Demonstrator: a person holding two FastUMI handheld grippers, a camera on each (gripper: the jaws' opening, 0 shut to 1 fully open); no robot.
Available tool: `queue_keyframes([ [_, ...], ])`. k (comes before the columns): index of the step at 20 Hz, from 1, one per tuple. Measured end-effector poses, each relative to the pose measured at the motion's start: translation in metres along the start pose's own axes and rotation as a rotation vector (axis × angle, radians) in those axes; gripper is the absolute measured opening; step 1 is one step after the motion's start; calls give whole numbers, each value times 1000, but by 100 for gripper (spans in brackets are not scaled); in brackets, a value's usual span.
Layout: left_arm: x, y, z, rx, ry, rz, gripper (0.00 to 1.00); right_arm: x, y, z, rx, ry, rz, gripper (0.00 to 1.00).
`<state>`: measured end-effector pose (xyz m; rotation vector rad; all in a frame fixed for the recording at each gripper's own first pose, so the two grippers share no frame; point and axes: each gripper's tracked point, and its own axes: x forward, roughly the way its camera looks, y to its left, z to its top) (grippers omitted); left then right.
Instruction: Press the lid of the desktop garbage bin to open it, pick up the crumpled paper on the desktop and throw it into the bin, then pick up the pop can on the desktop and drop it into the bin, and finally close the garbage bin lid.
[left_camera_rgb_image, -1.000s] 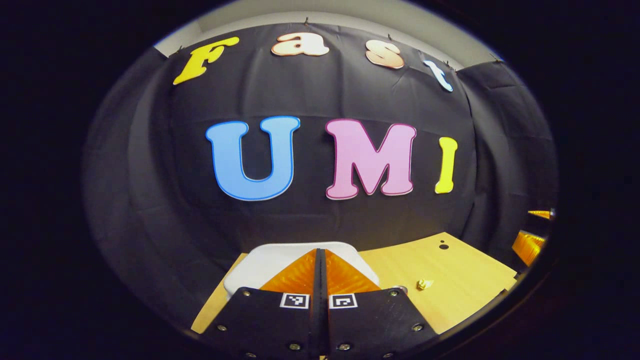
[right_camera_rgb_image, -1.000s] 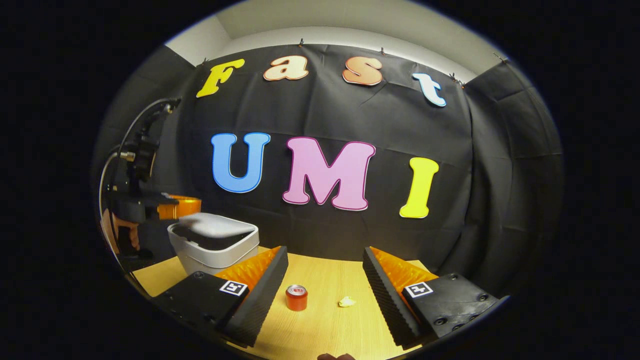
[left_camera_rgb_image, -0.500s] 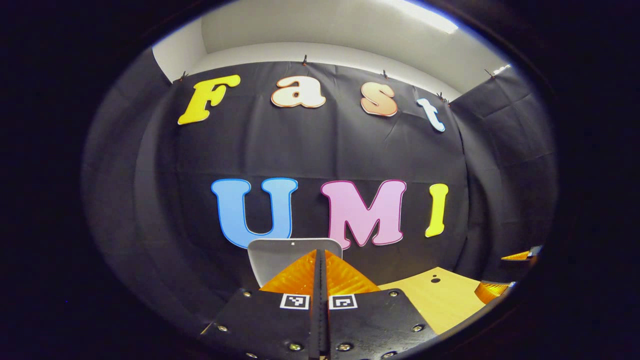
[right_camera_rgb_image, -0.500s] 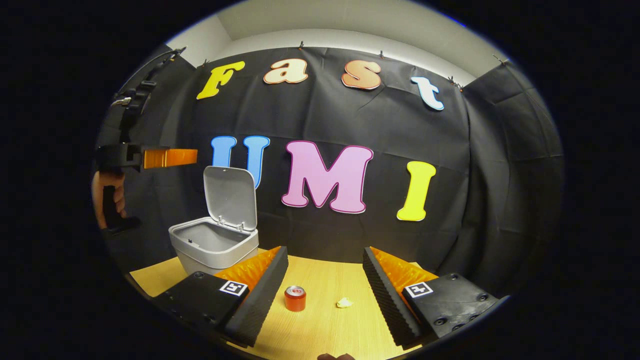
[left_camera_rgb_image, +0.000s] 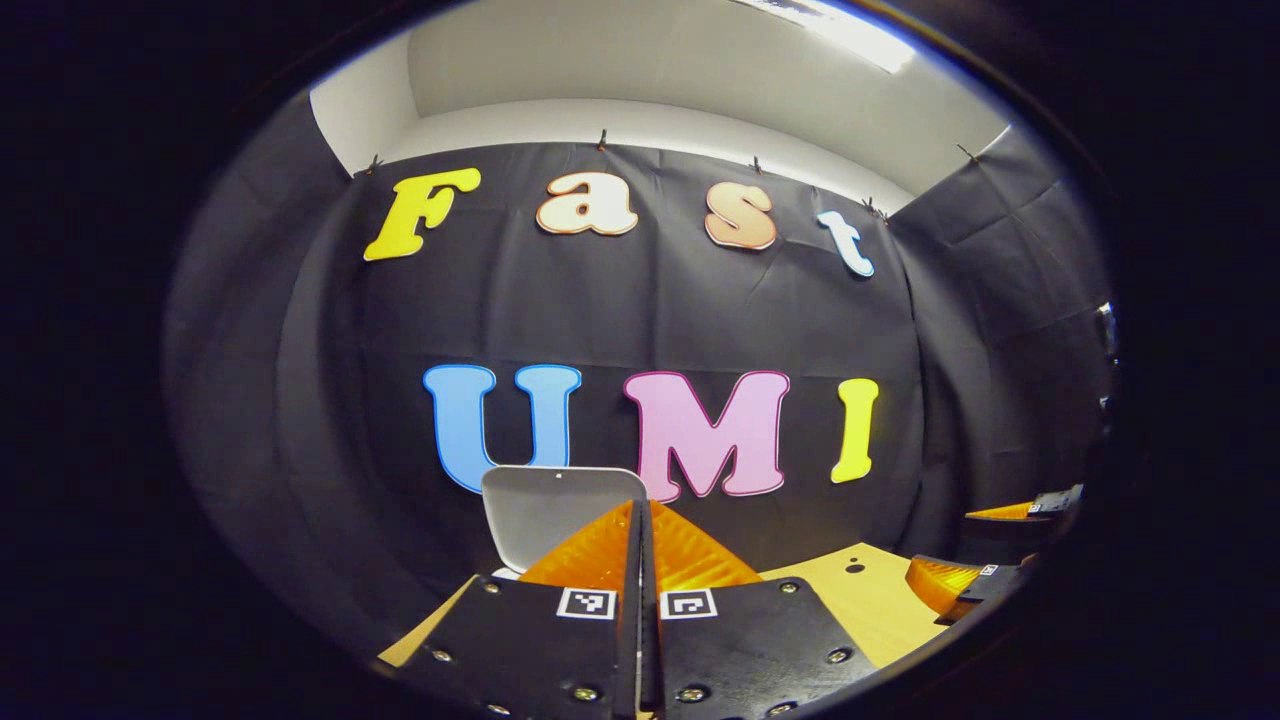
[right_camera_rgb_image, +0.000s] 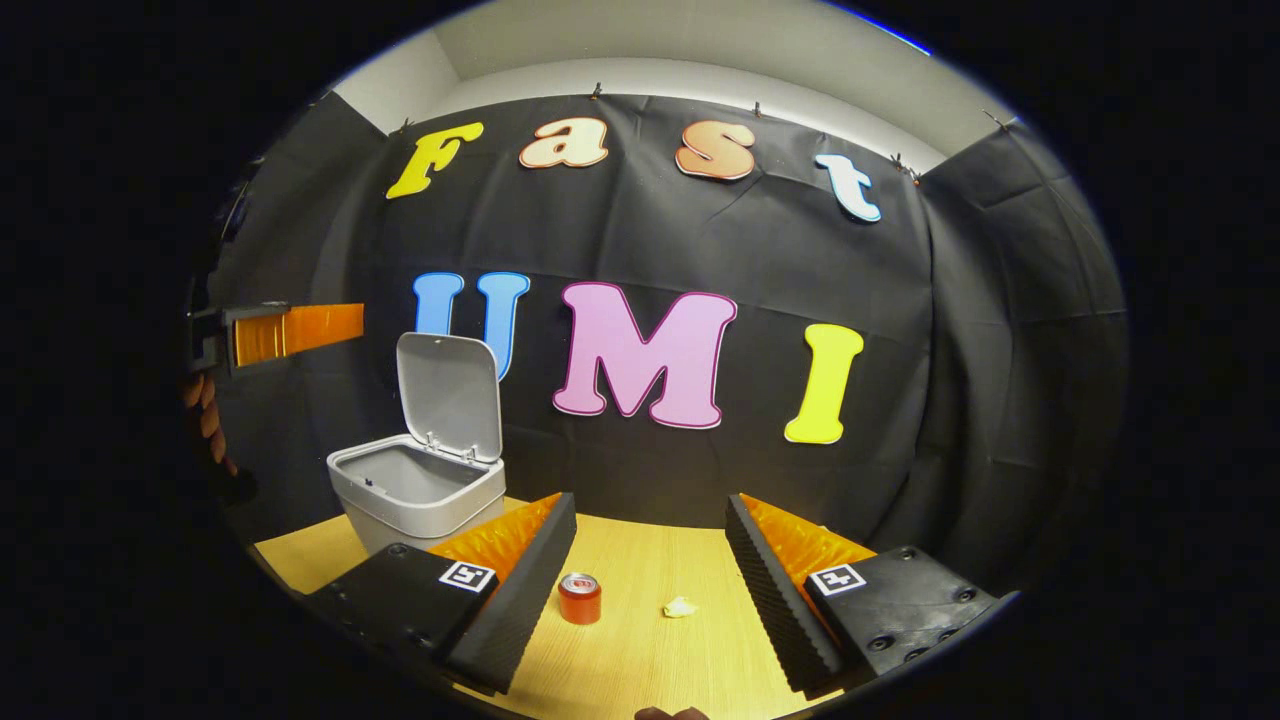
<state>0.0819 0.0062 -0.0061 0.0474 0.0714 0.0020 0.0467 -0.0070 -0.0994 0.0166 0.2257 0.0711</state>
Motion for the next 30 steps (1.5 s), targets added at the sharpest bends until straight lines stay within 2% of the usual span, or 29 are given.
queue_keyframes([
  [1, 1, -4, -5, -8, 12, -7, 4, 2, 0, 0, -1, 2, 1, 98],
  [4, -3, -19, -22, -11, 47, -40, 30, 9, -7, -1, 7, 0, -9, 97],
  [7, -2, -28, -45, 1, 100, -63, 35, 17, -12, -3, 18, 3, -21, 97],
  [10, -6, -38, -56, -37, 116, -75, 100, 23, -14, -8, 16, 10, -23, 98],
  [13, -5, -41, -60, -27, 121, -80, 100, 33, -18, -16, 15, 22, -26, 97],
  [18, -8, -52, -68, -36, 145, -105, 100, 75, -23, -52, 3, 130, 6, 98],
  [23, -17, -48, -83, -20, 180, -93, 100, 137, -43, -120, 18, 347, -9, 98],
  [27, -26, -44, -94, 7, 214, -76, 100, 165, -54, -211, 0, 588, -34, 98],
  [30, -32, -38, -102, 14, 236, -39, 100, 184, -60, -265, 79, 736, -46, 98],
])
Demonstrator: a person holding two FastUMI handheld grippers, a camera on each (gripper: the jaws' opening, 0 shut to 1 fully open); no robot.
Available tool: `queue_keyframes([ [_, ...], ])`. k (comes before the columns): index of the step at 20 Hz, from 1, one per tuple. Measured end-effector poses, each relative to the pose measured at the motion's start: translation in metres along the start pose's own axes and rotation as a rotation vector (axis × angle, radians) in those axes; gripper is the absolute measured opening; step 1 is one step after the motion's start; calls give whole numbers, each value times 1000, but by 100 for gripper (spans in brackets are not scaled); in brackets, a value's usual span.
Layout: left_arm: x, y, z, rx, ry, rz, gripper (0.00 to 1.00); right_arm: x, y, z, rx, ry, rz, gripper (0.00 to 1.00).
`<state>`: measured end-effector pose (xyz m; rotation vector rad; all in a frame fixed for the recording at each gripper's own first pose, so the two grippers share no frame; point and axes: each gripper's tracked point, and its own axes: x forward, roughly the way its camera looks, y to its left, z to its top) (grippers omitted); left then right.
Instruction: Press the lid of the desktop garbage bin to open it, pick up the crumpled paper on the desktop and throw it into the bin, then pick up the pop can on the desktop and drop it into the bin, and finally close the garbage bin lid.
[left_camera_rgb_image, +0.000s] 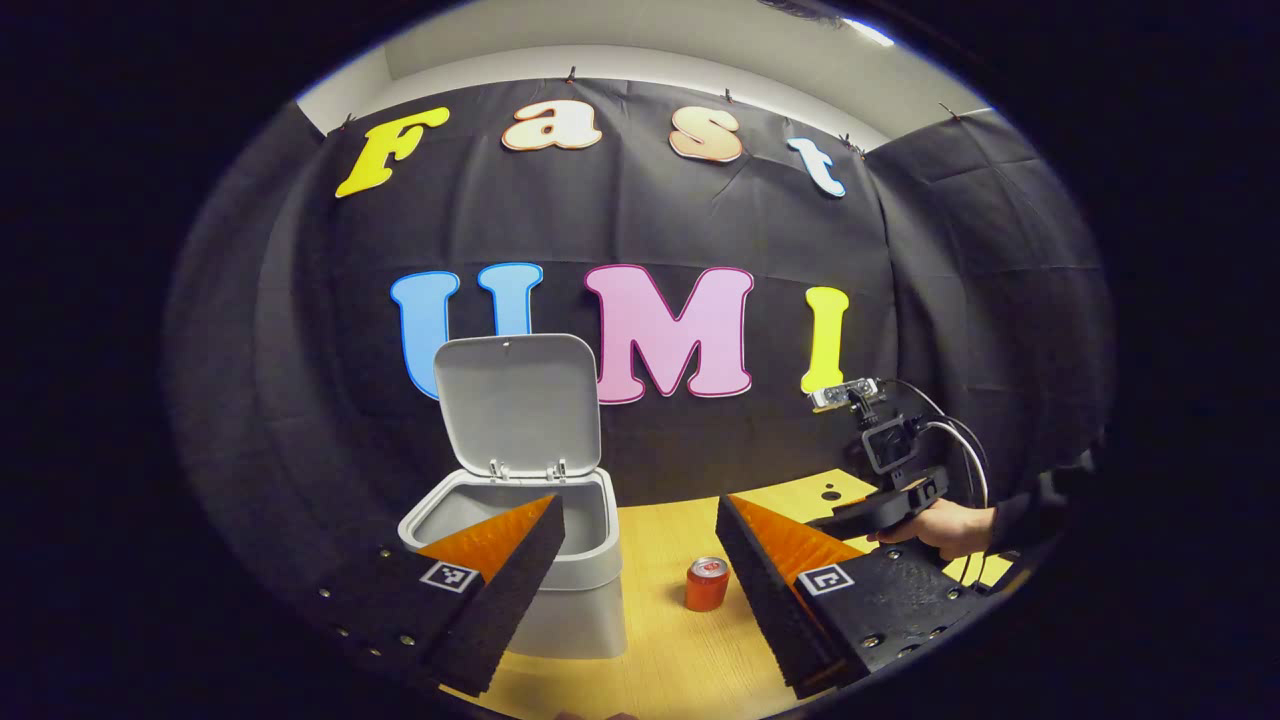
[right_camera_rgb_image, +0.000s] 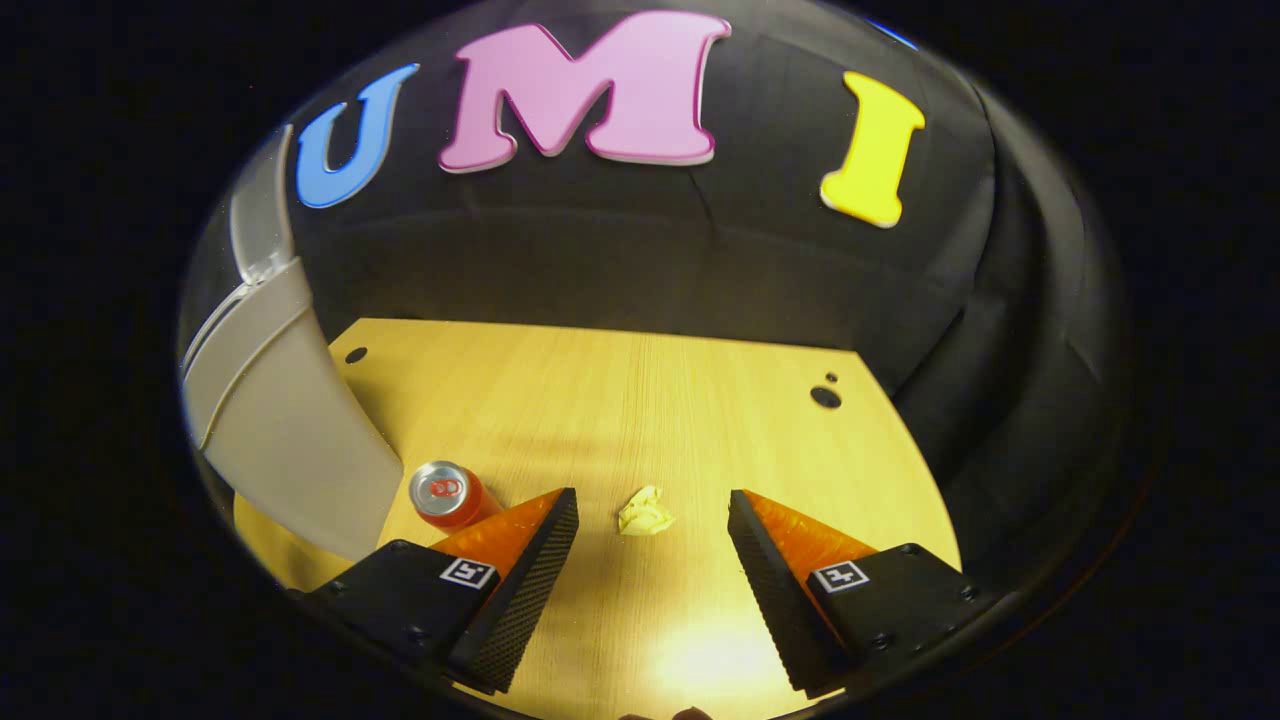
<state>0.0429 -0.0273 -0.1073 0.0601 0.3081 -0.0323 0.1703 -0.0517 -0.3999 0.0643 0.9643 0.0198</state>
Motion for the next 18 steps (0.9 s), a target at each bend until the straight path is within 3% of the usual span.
queue_keyframes([
  [4, -9, 6, -17, -16, 48, 47, 100, 58, 0, -27, 42, 145, 9, 98],
  [8, -21, 20, -31, -19, 94, 105, 100, 95, -3, -50, 161, 278, -4, 98],
  [18, -30, 35, -42, 8, 145, 172, 100, 127, -7, -70, 145, 358, -16, 98],
])
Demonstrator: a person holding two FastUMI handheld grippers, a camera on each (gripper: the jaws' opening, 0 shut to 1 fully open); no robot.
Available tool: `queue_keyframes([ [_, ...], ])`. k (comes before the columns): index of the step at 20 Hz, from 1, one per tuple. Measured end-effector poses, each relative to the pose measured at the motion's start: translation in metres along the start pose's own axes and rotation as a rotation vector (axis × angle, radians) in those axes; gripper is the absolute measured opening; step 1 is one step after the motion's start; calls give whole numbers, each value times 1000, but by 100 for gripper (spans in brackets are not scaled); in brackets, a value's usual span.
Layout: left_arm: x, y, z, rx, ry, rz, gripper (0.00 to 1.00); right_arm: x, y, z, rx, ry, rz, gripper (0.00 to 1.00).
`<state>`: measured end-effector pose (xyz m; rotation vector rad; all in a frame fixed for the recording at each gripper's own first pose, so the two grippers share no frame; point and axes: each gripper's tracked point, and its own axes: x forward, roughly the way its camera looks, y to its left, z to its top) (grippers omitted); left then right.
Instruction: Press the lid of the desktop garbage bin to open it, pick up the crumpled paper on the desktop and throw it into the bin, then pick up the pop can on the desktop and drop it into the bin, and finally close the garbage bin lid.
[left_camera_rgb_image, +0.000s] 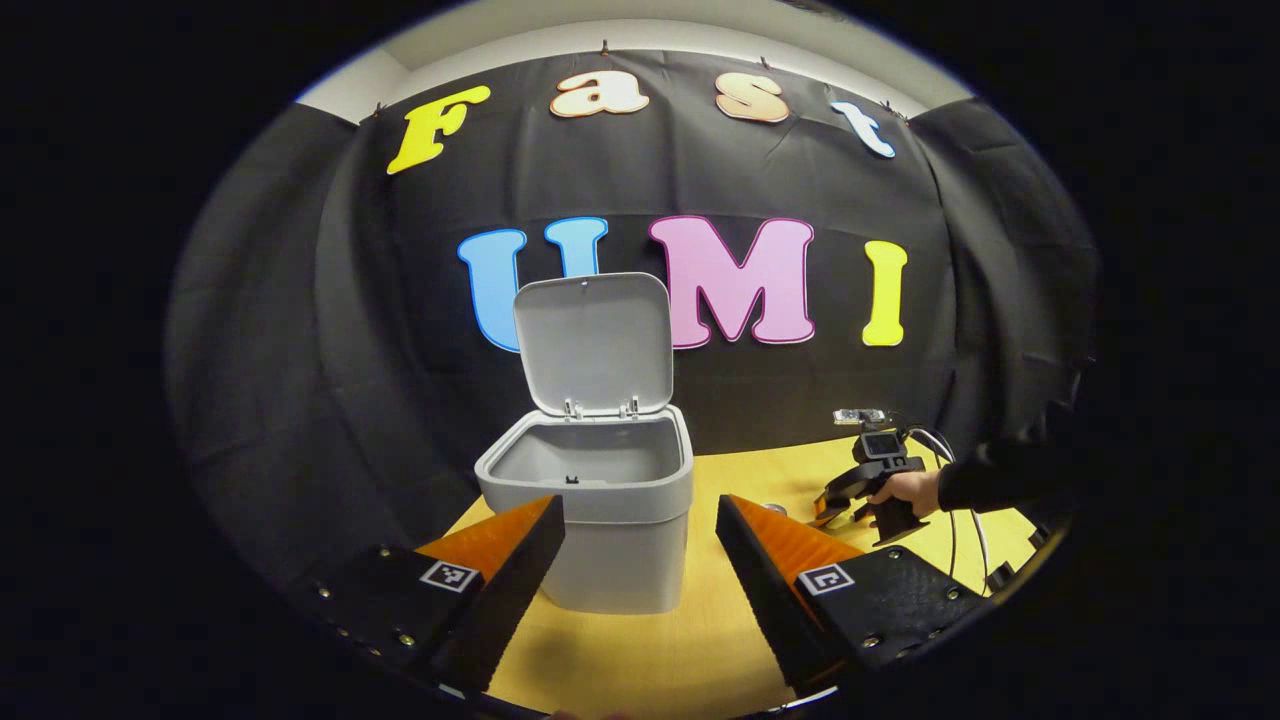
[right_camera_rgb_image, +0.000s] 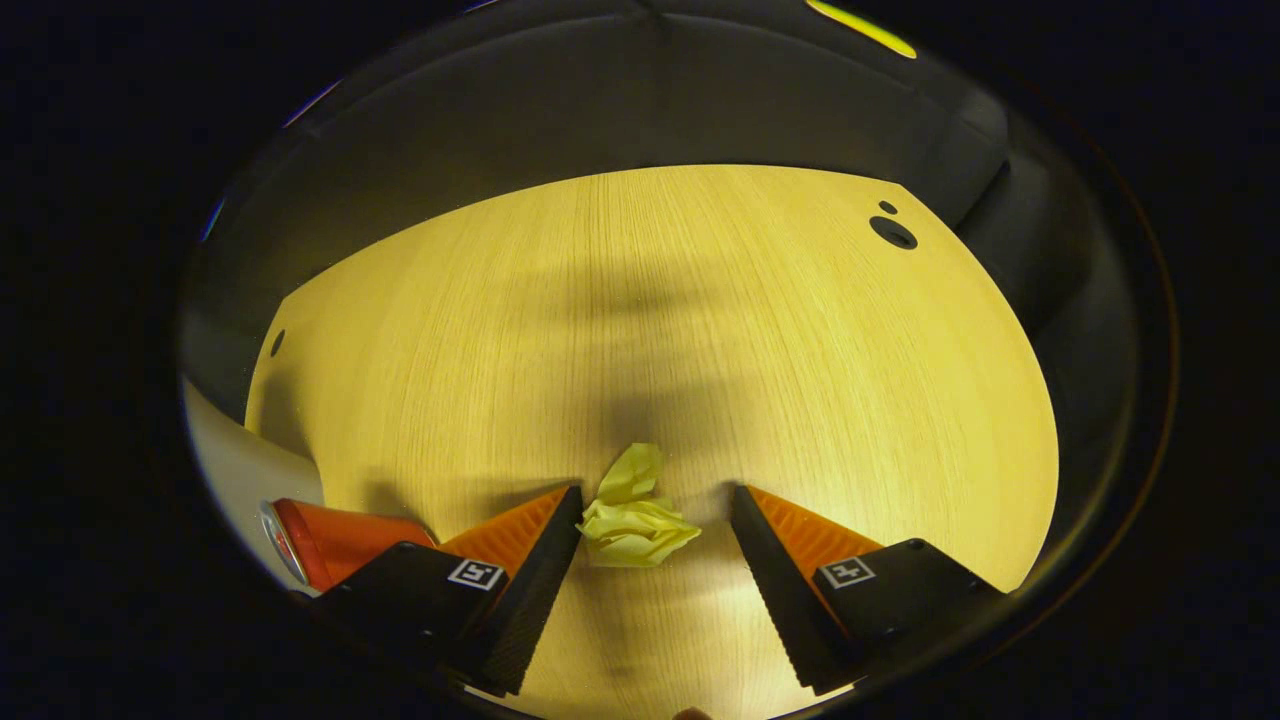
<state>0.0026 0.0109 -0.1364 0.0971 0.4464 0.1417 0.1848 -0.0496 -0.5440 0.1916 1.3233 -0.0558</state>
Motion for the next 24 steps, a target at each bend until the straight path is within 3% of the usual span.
queue_keyframes([
  [1, 0, -1, 0, 5, 2, 0, 100, -1, 0, 0, -21, 4, -14, 96],
  [8, 0, -4, -3, 22, 4, -10, 100, -1, 11, -2, -34, 18, -12, 59],
  [10, 1, -3, -3, 15, 7, -10, 100, 1, 9, -5, -35, 34, -13, 55],
  [11, 1, -3, -5, 12, 7, -9, 100, -2, 7, -5, -38, 38, -15, 37],
  [12, 1, -2, -5, 9, 9, -9, 100, -2, 6, -6, -46, 39, -21, 48],
  [13, 2, -2, -7, 6, 12, -9, 100, -5, 5, -6, -51, 33, -28, 29],
  [15, 1, -2, -6, -1, 11, -10, 100, -13, 7, 5, -53, -6, -17, 58],
  [16, 1, -1, -6, -5, 10, -14, 100, -22, 8, 11, -48, -31, -3, 43],
  [24, 5, 3, 2, -39, -25, -53, 100, -169, 52, 93, -137, -319, 99, 43],
])
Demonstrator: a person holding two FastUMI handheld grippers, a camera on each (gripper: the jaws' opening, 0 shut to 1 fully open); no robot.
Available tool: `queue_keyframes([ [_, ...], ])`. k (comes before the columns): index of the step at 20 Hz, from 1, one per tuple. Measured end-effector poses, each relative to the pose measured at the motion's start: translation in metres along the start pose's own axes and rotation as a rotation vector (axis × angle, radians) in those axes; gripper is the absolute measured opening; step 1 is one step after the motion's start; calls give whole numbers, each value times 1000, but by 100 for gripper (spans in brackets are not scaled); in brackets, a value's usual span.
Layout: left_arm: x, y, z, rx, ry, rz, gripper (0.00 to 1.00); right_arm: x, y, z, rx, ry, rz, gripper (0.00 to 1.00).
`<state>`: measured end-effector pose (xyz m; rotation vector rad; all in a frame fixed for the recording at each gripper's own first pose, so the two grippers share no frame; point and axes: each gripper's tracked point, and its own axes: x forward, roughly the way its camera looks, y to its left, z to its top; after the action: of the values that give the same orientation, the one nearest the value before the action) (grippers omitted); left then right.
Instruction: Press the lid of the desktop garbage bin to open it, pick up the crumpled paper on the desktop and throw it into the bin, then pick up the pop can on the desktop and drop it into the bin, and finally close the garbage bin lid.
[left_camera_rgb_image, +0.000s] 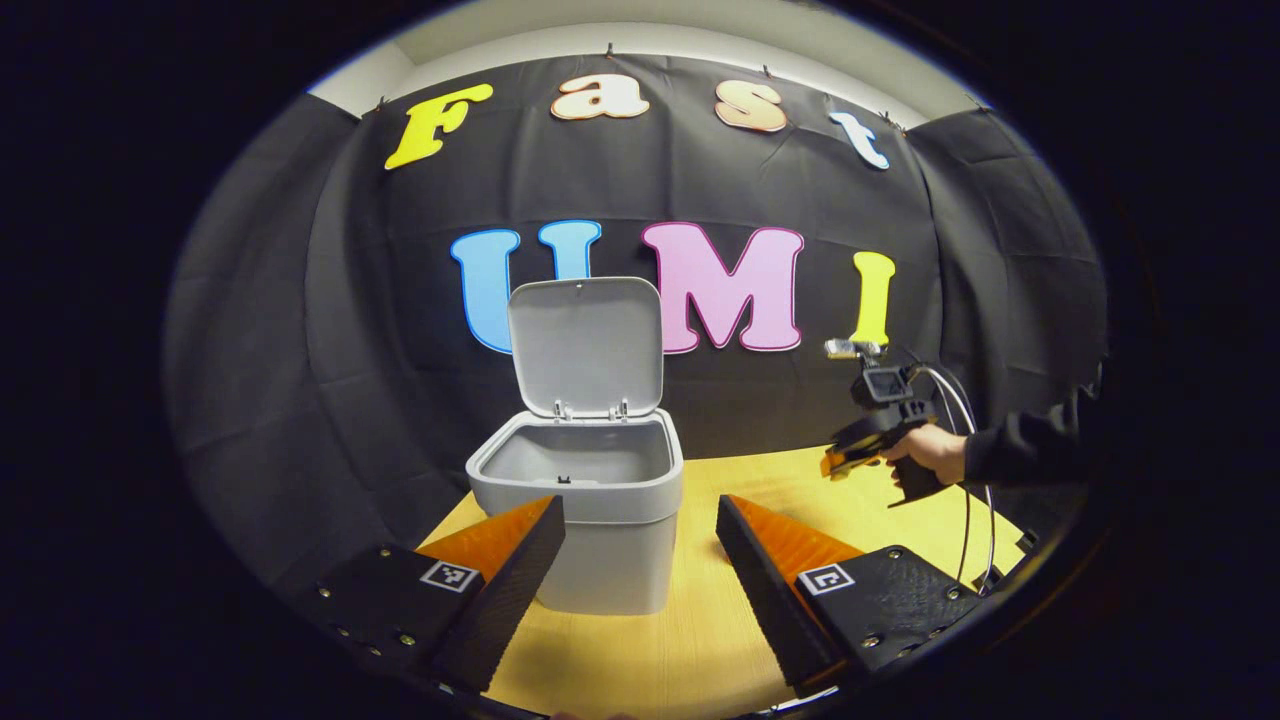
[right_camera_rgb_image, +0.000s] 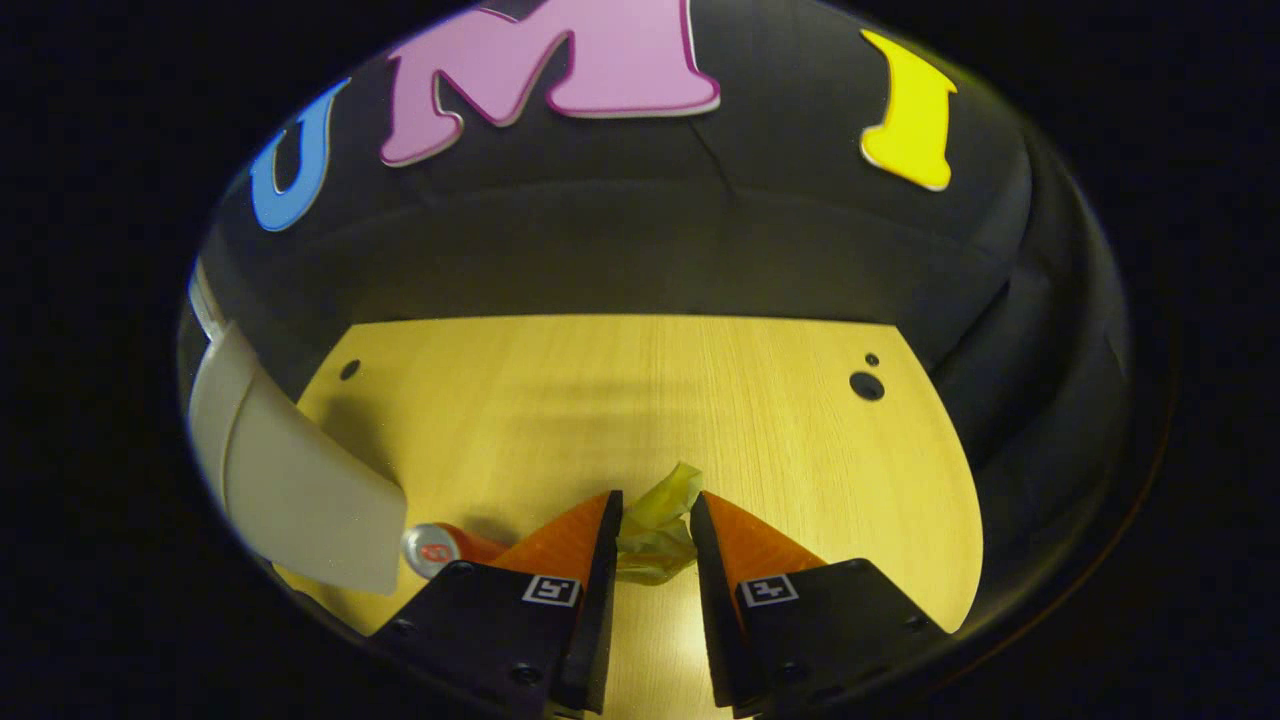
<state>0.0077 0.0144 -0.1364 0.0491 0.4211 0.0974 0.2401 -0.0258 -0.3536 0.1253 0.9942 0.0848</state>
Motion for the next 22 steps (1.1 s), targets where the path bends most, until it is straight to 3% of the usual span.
queue_keyframes([
  [3, -1, 8, 1, -25, -11, -4, 100, -46, 32, 51, -14, -105, 87, 43],
  [6, -4, 16, 3, -40, -20, -6, 100, -95, 88, 87, -43, -201, 209, 43],
  [13, -17, 45, 4, -49, -38, 10, 100, -181, 236, 107, -238, -326, 444, 43],
  [17, -30, 64, 3, -53, -40, 43, 100, -170, 309, 97, -314, -312, 555, 43],
  [18, -32, 69, 3, -49, -42, 55, 100, -170, 326, 87, -329, -288, 573, 29],
  [19, -35, 74, 4, -45, -44, 66, 100, -171, 338, 80, -338, -267, 589, 29],
  [20, -38, 79, 4, -41, -47, 78, 100, -163, 351, 68, -349, -255, 594, 43],
  [22, -44, 83, 9, -39, -51, 95, 100, -156, 366, 58, -364, -247, 593, 46],
])
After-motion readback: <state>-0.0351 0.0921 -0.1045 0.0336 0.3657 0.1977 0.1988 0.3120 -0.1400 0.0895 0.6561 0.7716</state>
